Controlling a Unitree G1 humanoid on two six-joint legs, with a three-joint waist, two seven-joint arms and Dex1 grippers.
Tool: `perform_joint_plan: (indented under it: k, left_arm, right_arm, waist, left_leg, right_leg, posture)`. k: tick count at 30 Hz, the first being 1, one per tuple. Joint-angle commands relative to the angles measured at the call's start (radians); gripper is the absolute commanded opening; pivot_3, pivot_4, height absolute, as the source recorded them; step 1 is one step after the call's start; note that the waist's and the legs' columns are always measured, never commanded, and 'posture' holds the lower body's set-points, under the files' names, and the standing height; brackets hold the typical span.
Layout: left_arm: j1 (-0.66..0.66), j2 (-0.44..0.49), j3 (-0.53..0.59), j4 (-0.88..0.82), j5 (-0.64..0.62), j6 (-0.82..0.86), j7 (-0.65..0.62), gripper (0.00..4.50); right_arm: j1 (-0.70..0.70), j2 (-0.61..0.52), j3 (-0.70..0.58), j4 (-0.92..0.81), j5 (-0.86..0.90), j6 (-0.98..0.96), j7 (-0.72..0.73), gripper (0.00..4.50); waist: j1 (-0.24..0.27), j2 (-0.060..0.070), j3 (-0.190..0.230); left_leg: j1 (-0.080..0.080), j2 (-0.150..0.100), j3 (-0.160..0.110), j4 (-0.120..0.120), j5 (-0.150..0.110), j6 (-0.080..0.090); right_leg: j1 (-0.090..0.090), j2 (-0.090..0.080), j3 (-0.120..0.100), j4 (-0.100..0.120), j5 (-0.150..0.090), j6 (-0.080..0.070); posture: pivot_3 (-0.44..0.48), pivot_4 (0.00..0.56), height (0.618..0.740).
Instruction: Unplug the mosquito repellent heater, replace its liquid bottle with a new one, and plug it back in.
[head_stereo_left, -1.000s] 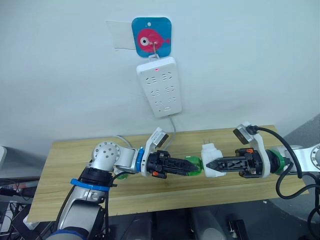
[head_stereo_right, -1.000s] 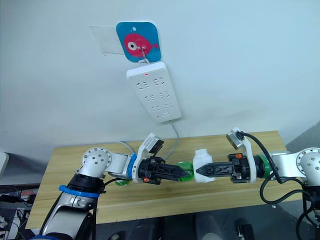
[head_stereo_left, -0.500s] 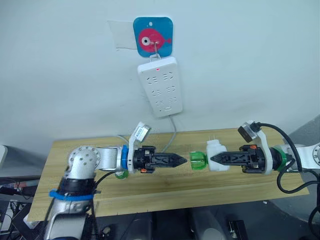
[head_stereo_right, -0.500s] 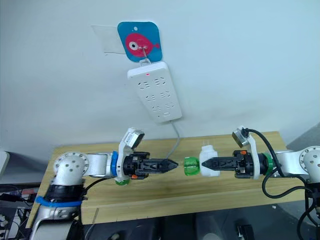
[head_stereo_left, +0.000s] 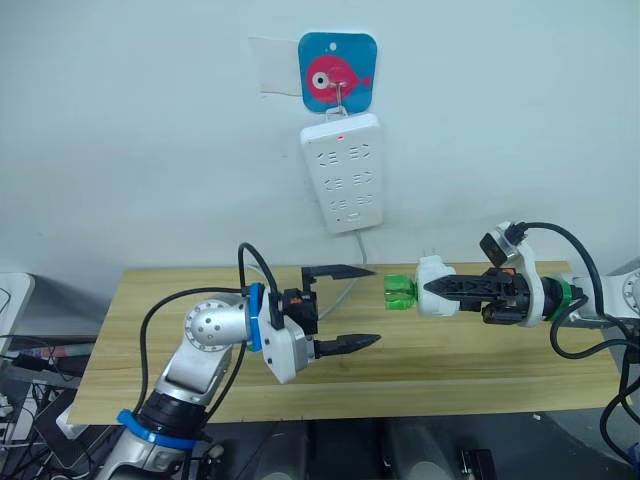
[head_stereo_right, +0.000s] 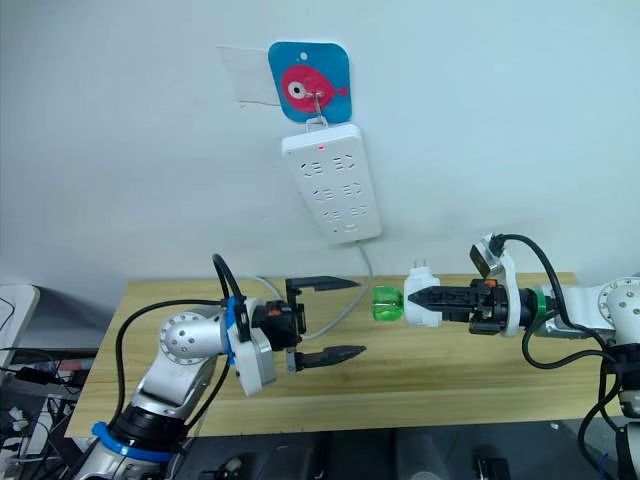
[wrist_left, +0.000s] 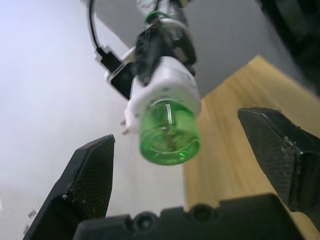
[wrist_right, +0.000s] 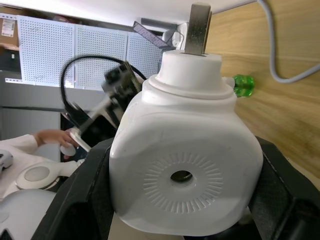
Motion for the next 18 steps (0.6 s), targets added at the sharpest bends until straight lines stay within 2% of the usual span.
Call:
perform_joint_plan:
  k: [1,6,16,17,18]
  left_arm:
    - [-0.061,-0.045,-0.003,0.087,0.101,-0.171,0.098,4.48]
    - [-0.138,-0.073,-0.008,0.211,0.197,-0.311,0.2,4.48]
    - [-0.21,-0.058,-0.051,0.286,0.221,-0.44,0.294,4.48]
    - [-0.211,-0.053,-0.055,0.29,0.222,-0.443,0.299,4.1]
    - [-0.211,-0.047,-0.063,0.293,0.224,-0.442,0.3,3.92]
  right_arm:
    - [-0.008,-0.015,-0.006,-0.04,0.088,-0.003,-0.023,3.04]
    - [-0.004,-0.02,0.0,-0.061,0.123,-0.015,-0.04,3.04]
    - [-0.005,-0.015,0.0,-0.061,0.123,-0.027,-0.049,3.04]
    - [-0.004,-0.015,0.0,-0.062,0.123,-0.026,-0.045,3.04]
    - [-0.003,-0.015,-0.001,-0.062,0.123,-0.024,-0.042,3.04]
  waist:
    - [0.0,0.0,0.0]
    - [-0.006,0.0,0.0]
    - [-0.01,0.0,0.0]
    - [-0.011,0.0,0.0]
    - [-0.012,0.0,0.0]
  left_leg:
    - [-0.002,0.0,0.0,0.001,0.0,0.0]
    - [-0.007,0.0,-0.001,0.003,0.0,0.0]
    - [-0.007,0.0,-0.001,0.003,0.0,0.0]
    - [-0.007,0.0,-0.002,0.003,0.0,0.0]
    - [-0.007,0.0,-0.002,0.003,0.0,0.0]
  right_leg:
    - [-0.002,0.0,0.0,0.0,0.0,0.0]
    - [-0.006,0.0,-0.002,0.003,0.001,0.001]
    - [-0.006,0.0,-0.002,0.003,0.001,0.001]
    - [-0.006,0.0,-0.002,0.003,0.001,0.001]
    - [-0.006,0.0,-0.002,0.003,0.001,0.001]
  posture:
    - [-0.122,0.248,0.74]
    - [-0.128,0.248,0.74]
    - [-0.142,0.253,0.74]
    - [-0.142,0.253,0.74]
    - [-0.142,0.251,0.74]
